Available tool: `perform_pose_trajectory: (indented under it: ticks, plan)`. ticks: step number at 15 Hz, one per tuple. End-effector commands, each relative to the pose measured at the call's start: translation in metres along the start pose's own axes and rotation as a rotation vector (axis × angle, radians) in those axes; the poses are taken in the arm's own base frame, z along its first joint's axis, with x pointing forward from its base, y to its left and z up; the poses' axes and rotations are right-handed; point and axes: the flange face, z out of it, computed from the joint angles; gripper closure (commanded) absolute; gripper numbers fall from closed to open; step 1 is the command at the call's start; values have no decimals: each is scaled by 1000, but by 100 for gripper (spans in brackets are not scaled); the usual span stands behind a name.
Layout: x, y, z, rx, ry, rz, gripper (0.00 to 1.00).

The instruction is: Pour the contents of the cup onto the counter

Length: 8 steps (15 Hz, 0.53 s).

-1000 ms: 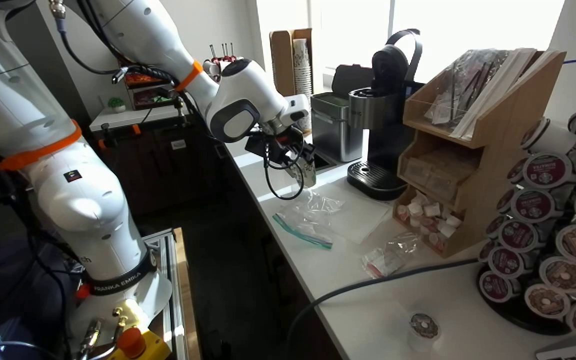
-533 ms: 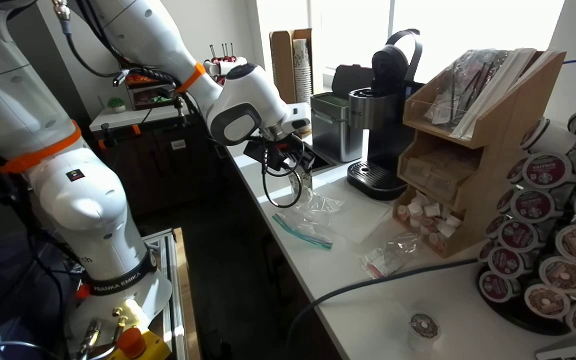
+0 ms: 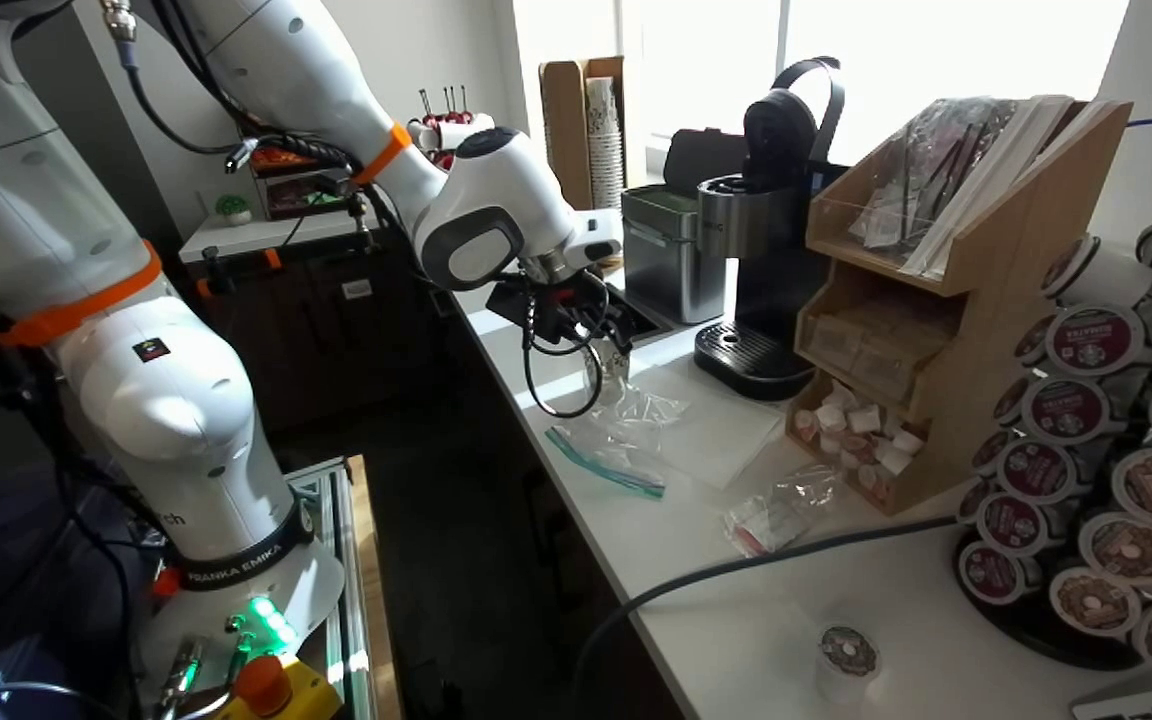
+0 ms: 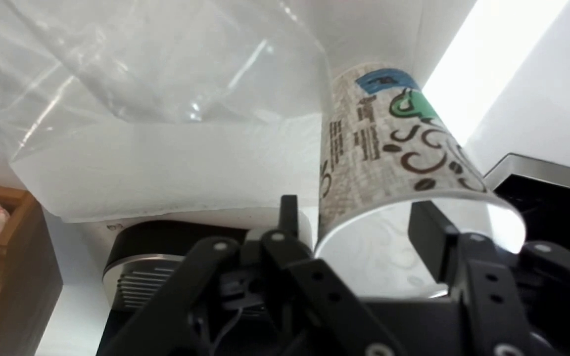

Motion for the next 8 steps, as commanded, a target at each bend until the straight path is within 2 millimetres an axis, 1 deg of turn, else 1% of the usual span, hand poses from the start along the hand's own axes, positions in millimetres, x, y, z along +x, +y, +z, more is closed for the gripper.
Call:
perform_pose_trajectory:
  ticks: [1, 2, 3, 8]
  plan:
    - [5, 1, -11, 4, 10, -18, 6]
    - [7, 2, -14, -2, 18, -24, 1]
    - [9, 2, -18, -7, 24, -30, 0]
    - [22, 6, -42, -52, 68, -83, 0]
